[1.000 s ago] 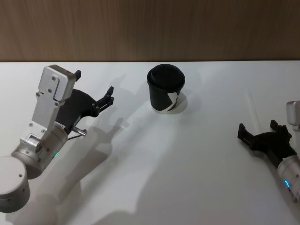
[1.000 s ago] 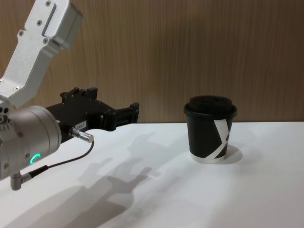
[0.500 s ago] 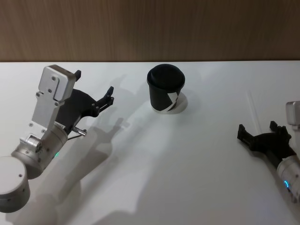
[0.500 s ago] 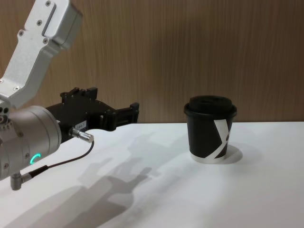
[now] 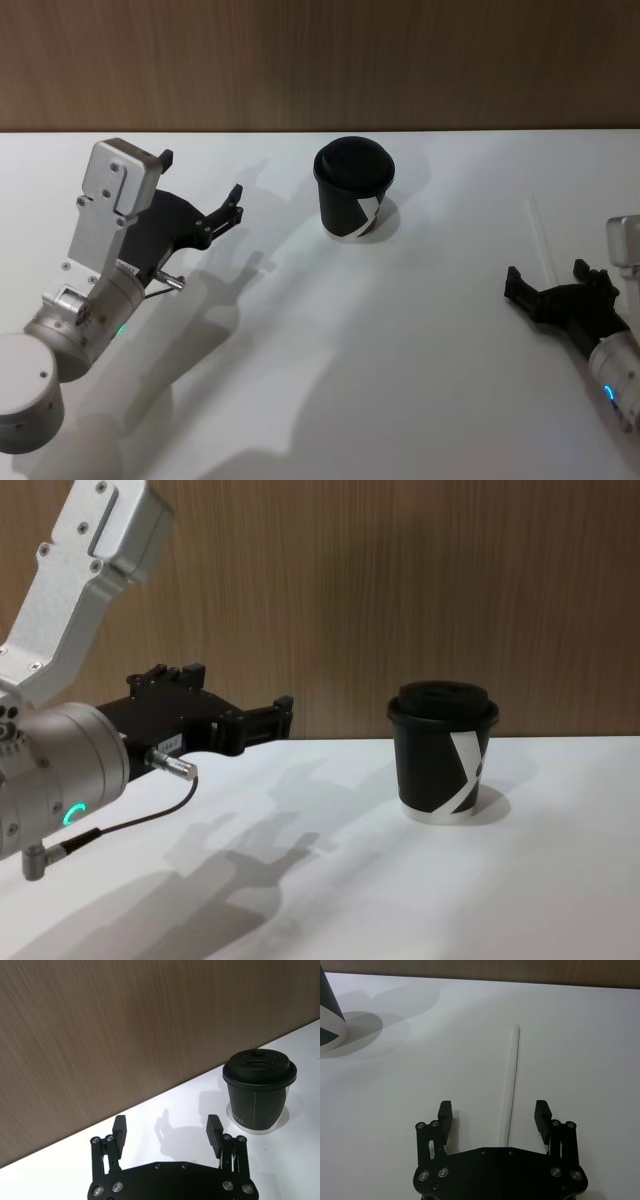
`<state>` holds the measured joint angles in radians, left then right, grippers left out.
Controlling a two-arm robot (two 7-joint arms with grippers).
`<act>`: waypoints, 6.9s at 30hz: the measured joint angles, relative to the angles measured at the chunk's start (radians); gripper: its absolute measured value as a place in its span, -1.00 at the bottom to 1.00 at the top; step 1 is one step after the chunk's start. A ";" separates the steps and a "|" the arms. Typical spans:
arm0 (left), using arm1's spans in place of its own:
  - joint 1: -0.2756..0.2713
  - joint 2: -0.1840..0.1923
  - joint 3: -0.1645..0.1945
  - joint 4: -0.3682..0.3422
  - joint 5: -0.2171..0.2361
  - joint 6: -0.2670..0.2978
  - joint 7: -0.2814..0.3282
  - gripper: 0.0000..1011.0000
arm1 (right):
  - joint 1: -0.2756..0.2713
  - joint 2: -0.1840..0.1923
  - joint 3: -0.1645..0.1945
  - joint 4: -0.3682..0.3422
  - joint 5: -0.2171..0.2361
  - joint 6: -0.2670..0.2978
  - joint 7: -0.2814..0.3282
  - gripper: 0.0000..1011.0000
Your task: Pick up the straw with one hand, pass it to the other hand, and insert it into the cup.
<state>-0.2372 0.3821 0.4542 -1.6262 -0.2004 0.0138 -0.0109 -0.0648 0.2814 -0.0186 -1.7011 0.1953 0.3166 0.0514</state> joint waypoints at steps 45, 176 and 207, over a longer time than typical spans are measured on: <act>0.000 0.000 0.000 0.000 0.000 0.000 0.000 0.98 | 0.002 -0.003 0.000 0.002 -0.006 0.005 0.003 -1.00; 0.147 0.190 -0.199 -0.310 -0.659 0.068 -0.509 0.98 | 0.229 0.295 -0.201 -0.020 0.171 -0.718 0.684 -1.00; 0.062 0.022 -0.101 -0.212 -0.901 0.166 -0.488 0.98 | 0.230 0.295 -0.201 -0.020 0.172 -0.718 0.685 -1.00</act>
<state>-0.1752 0.4037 0.3535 -1.8378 -1.1012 0.1796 -0.4989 0.1652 0.5761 -0.2199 -1.7211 0.3671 -0.4018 0.7369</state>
